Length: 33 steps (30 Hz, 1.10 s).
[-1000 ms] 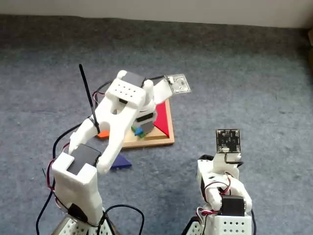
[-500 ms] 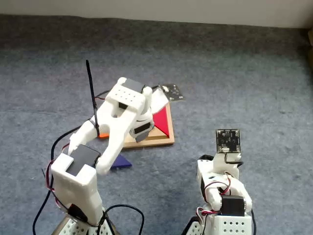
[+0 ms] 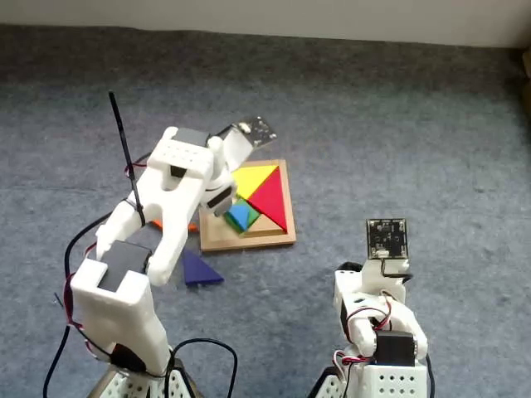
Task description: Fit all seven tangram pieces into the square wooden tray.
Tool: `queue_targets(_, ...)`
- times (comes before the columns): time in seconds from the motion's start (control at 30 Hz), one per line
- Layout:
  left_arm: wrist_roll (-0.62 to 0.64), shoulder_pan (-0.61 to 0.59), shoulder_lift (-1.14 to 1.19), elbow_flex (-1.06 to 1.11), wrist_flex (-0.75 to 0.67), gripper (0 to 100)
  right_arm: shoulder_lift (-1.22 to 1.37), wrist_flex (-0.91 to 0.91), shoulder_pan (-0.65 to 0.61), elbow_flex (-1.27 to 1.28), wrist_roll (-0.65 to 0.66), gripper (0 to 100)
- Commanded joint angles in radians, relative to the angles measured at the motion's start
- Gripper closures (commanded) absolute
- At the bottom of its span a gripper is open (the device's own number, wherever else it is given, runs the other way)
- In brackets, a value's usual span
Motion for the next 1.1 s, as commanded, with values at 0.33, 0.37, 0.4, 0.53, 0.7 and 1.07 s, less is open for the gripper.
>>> queue_targets(0.33,0.138,0.004,-0.065,-0.090,-0.129,86,-0.005,-0.025,0.015,0.116,0.011,98.1)
queue_targets(0.37,0.164,0.010,-0.065,-0.119,-0.087,86,-0.005,-0.025,0.015,0.116,0.011,98.1)
queue_targets(0.4,0.198,0.013,-0.065,-0.148,-0.044,86,-0.005,-0.025,0.015,0.116,0.011,98.1)
queue_targets(0.53,0.273,0.081,-0.065,-0.248,0.153,86,-0.005,-0.025,0.015,0.116,0.011,98.1)
queue_targets(0.7,0.338,0.173,-0.058,-0.268,0.245,86,-0.005,-0.025,0.015,0.116,0.011,98.1)
queue_targets(1.07,0.365,0.119,0.027,-0.174,0.172,81,-0.005,-0.025,0.015,0.116,0.011,98.1)
